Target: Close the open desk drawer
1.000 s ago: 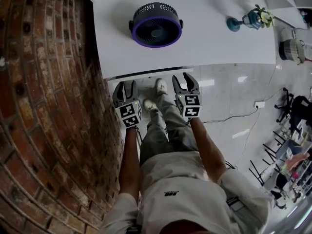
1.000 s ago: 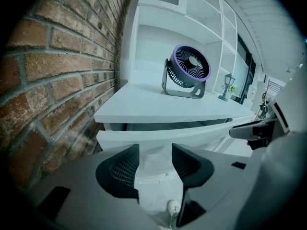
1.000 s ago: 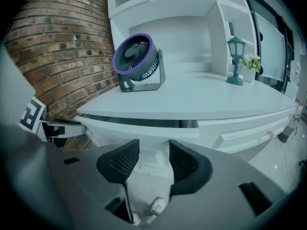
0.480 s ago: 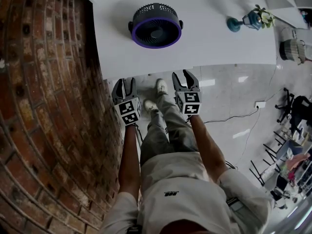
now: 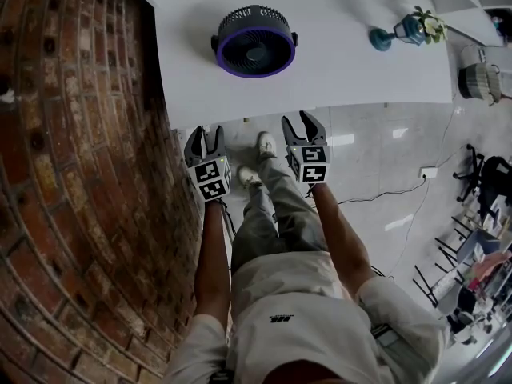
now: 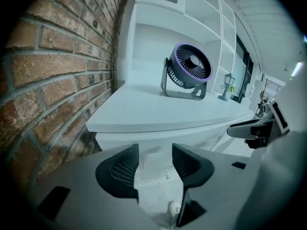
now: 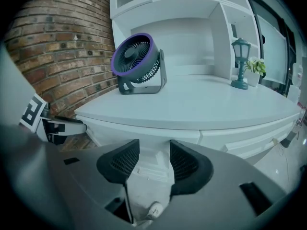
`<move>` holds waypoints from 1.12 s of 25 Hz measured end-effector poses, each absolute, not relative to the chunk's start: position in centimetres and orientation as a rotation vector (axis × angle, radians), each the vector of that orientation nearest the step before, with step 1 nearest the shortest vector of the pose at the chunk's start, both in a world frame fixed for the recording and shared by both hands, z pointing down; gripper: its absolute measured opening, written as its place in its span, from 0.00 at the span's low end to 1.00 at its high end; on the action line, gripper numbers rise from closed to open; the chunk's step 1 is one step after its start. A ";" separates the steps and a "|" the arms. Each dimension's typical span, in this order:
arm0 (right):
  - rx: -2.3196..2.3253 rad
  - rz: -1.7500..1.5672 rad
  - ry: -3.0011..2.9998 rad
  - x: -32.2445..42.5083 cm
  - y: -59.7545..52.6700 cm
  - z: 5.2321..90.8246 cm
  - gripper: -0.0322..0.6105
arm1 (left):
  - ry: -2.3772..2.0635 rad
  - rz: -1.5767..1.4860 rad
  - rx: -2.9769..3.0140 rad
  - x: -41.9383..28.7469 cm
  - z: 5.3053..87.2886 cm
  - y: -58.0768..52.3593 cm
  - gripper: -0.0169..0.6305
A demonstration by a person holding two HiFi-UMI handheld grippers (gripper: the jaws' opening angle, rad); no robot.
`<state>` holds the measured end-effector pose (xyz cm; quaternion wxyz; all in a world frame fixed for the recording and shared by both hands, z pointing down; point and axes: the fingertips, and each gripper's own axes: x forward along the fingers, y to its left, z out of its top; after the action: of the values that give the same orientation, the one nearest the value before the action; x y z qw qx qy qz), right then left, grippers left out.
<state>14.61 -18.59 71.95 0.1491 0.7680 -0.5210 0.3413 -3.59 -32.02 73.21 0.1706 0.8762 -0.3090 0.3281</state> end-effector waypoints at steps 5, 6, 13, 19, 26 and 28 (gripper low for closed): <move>2.173 0.944 -1.538 13.9 -18.2 71.1 0.36 | -0.848 0.929 2.503 -3.8 72.6 -31.0 0.38; 2.172 0.937 -1.549 13.7 -18.1 70.7 0.36 | -0.839 0.923 2.510 -3.9 72.2 -30.7 0.38; 2.192 0.831 -1.632 10.8 -16.5 65.3 0.35 | -0.787 0.831 2.592 -4.3 67.4 -27.9 0.38; 2.262 0.686 -1.723 8.3 -15.0 57.5 0.35 | -0.774 0.695 2.706 -5.2 60.4 -25.7 0.38; 2.301 0.545 -1.747 5.9 -12.0 50.6 0.35 | -0.760 0.570 2.808 -6.3 54.2 -22.9 0.38; 2.310 0.515 -1.753 5.1 -11.3 49.1 0.35 | -0.762 0.545 2.824 -7.0 52.7 -22.2 0.38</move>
<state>5.06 -11.30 49.07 0.0980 0.7805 -0.5924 0.1741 -7.03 -22.25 52.75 0.0831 0.9459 -0.2551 0.1825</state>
